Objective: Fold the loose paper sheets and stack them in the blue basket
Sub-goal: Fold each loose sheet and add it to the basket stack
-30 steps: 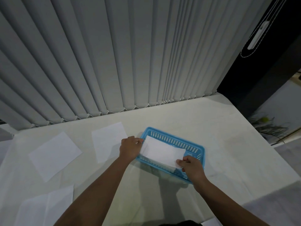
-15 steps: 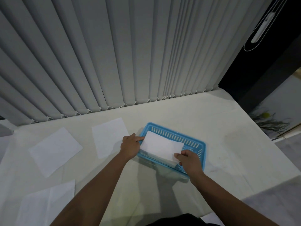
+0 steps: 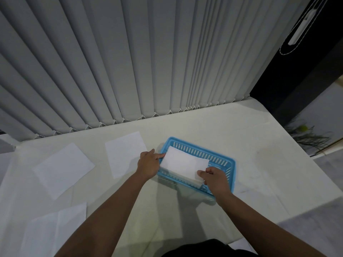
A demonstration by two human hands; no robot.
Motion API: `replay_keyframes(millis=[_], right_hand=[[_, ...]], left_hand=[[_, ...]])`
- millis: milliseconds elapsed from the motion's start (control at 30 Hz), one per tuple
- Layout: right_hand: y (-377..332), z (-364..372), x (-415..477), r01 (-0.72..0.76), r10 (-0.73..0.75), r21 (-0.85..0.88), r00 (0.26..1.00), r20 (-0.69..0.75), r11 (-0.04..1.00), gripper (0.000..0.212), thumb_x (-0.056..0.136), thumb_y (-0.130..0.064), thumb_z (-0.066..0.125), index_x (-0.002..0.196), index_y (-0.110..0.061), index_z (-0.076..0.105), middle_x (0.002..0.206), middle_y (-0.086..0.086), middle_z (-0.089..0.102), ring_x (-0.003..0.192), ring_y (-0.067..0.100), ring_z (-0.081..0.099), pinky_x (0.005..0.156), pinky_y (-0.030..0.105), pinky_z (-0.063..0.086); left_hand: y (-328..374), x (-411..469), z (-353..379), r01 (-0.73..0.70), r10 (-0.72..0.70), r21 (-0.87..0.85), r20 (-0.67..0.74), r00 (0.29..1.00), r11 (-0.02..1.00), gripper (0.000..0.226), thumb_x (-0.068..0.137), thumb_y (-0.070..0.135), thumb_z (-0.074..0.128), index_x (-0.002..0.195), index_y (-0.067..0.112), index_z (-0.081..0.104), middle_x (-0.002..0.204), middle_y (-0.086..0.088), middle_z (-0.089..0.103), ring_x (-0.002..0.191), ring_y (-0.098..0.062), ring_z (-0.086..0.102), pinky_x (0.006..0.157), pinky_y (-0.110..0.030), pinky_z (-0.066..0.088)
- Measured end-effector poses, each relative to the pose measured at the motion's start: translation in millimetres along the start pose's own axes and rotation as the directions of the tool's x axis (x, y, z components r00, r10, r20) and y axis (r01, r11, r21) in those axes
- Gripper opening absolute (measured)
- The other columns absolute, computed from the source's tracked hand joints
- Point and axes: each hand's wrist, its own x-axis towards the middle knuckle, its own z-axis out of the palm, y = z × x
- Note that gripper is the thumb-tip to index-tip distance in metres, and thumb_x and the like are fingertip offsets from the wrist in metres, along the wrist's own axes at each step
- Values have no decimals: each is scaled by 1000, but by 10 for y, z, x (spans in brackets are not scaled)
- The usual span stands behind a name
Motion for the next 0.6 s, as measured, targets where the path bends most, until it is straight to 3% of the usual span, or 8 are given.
replay_keyframes(millis=[67,167,267,367,467,533,600], right_hand=[[21,-12,-1,21,-22,-47,1000,-20,999,33,80,-33,72,62,-11,56,65,4,60,66,22,58,68,34,43],[62,-63,3,43,-53,-154,996,-67,987,29,81,-44,68,83,-15,64,84,-1,67,81,18,62,78,35,47],[114,-89,1,202,-243,-274,962,-125,940,30,85,-39,64,109,-20,61,107,-1,64,102,20,60,85,33,45],[171,-16,10,454,-536,-595,843,46,663,44,92,-42,49,131,-22,52,139,1,52,128,24,47,107,42,35],[197,124,42,529,-511,-757,804,304,383,75,90,-63,7,150,-22,25,161,2,20,148,28,16,119,47,8],[241,165,107,524,-455,-792,815,360,313,88,81,-67,-11,153,-21,8,163,3,3,150,28,-1,117,47,-6],[287,169,160,522,-436,-804,817,376,285,88,79,-67,-13,153,-21,0,163,3,-4,149,28,-7,116,49,-8]], left_hand=[[5,-13,-3,-19,19,18,-7,1000,1000,51,100,13,25,139,38,46,155,-3,31,138,-30,26,111,-34,29],[9,-51,-17,-55,56,15,-91,994,998,47,99,10,30,136,31,51,155,-4,34,137,-28,29,113,-33,30],[69,-129,-44,-143,132,-25,-256,958,989,43,97,12,38,135,24,52,151,-4,41,136,-25,36,110,-36,33],[185,-206,24,-295,332,174,-244,911,939,47,98,30,31,144,26,39,155,-2,34,141,-23,33,116,-39,26],[268,-224,182,-326,365,333,-58,929,885,62,93,47,5,151,28,16,162,0,13,150,-20,9,121,-44,4],[264,-191,270,-303,328,370,-6,945,878,65,93,52,0,153,27,5,163,-1,3,151,-21,-3,120,-46,-4],[234,-171,318,-301,325,398,7,946,866,76,84,59,-14,152,27,-2,163,-1,-3,151,-23,-8,118,-47,-11]])
